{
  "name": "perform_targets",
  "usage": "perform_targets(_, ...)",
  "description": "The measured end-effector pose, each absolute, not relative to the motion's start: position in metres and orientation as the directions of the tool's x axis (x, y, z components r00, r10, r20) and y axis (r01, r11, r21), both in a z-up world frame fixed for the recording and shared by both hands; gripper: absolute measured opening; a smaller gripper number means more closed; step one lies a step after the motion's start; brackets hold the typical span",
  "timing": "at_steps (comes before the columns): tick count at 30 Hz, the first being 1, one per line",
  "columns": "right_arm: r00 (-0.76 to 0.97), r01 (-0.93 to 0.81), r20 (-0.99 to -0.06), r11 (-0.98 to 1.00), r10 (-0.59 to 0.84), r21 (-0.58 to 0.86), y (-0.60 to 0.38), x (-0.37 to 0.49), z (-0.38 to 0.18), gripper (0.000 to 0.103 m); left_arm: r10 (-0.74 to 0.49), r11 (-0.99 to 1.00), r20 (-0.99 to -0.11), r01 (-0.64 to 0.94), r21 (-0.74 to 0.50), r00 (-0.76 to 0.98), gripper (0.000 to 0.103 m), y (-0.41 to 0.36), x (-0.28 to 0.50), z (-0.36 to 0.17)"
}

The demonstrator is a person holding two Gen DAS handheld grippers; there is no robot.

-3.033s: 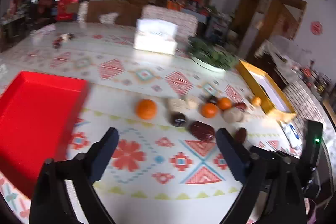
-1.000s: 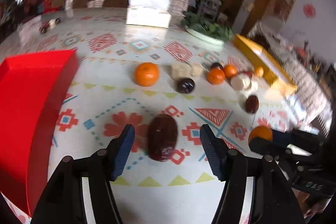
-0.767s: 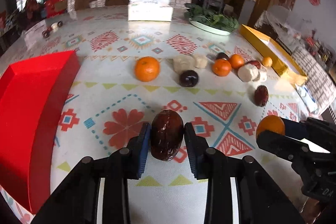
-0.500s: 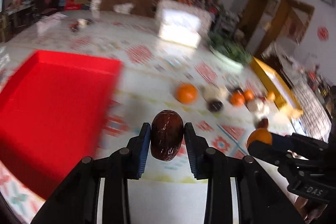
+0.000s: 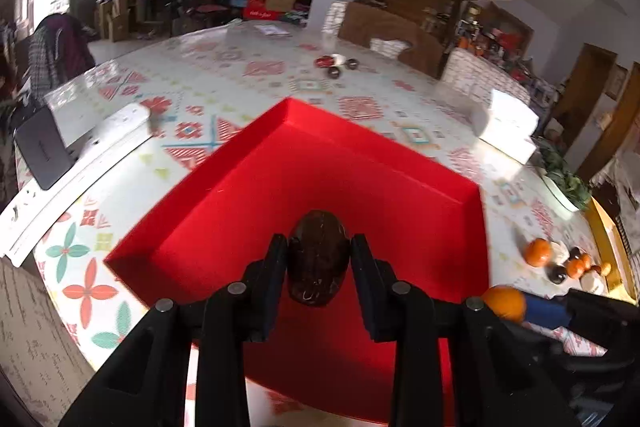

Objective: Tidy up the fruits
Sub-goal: 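Carry the tangerine and date into the red tray and open both tools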

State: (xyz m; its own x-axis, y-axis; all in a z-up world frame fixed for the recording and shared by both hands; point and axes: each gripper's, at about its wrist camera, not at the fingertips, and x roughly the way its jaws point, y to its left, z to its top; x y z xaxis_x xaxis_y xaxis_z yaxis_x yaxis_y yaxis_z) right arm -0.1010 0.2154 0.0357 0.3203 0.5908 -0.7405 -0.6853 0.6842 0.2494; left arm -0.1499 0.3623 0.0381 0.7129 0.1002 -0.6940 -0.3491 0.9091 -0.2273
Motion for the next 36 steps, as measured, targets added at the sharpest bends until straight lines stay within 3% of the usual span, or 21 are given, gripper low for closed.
perform_targets(8,0.275,-0.717,-0.792,0.665,0.546,0.21,0.265,-0.104,0.002,0.04,0.089,0.887,-0.695,-0.374,-0.27,0.714,0.033,0.381,-0.158,0.031)
perform_targets(10,0.275,-0.722,-0.791,0.661,0.546,0.204,0.266,-0.106,0.003,0.042,0.086,0.887,-0.688,-0.369,-0.277,0.721,0.043,0.38,-0.161,0.034)
perform_targets(14,0.329,-0.725,-0.764,0.667,0.555,0.172,0.259,-0.113,0.019,0.056,0.091,0.894,-0.672,-0.358,-0.271,0.735,0.047,0.374,-0.164,0.043)
perform_targets(17,0.361,-0.718,-0.737,0.674,0.572,0.171,0.246,-0.117,0.03,0.059,0.097,0.898,-0.66,-0.351,-0.264,0.745,0.056,0.368,-0.166,0.051)
perform_targets(26,0.428,-0.653,-0.681,0.724,0.594,0.222,0.184,-0.128,0.052,0.06,0.132,0.942,-0.617,-0.292,-0.166,0.776,0.064,0.316,-0.175,0.083)
perform_targets(36,0.541,-0.479,-0.668,0.84,0.511,0.254,0.062,-0.127,0.053,0.062,0.176,0.98,-0.55,-0.2,0.015,0.816,0.07,0.233,-0.182,0.105)
